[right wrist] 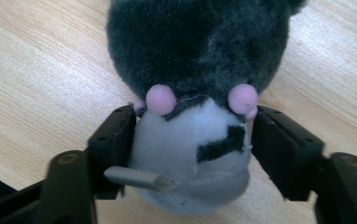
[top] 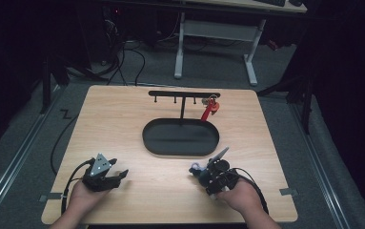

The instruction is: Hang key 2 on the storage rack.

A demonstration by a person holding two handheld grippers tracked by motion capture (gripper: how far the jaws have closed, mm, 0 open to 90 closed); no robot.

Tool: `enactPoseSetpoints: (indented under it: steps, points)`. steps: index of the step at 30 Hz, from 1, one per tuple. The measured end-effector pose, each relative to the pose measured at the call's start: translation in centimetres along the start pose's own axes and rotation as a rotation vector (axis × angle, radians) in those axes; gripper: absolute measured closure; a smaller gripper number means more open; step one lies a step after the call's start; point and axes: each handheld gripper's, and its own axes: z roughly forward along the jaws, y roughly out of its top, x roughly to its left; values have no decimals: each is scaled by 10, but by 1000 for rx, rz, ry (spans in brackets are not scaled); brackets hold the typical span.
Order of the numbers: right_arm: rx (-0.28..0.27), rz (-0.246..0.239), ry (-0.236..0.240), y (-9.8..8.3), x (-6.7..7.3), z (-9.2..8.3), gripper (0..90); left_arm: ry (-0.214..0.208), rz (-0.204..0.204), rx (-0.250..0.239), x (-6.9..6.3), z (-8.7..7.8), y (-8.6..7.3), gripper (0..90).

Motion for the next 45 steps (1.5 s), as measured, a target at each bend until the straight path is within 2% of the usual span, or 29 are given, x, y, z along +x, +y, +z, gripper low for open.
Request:
enactPoseSetpoints:
  steps: [4,9,17,30,33,35,38,45]
  points:
    - [-6,-10,-8,0,1,1,427,-2,1,1,0,1,0,372]
    - [-6,-19,-16,0,2,-1,460,-2,2,4,-1,1,0,372]
    - [-25,-17,-16,3,2,-18,468,-2,2,1,-1,0,0,372]
    - [-47,21,-8,8,-3,-43,468,-15,10,-14,-1,-1,0,364]
    - [-56,11,-14,10,-4,-46,469,-21,10,-15,-1,-1,0,350]
    - [-64,28,-9,12,-5,-51,469,-25,12,-14,-1,-1,0,341]
    - [-76,13,-11,15,-7,-56,469,-26,16,-7,-1,0,0,327]
    - [-84,28,-11,22,-9,-68,470,-5,10,-11,0,-2,1,277]
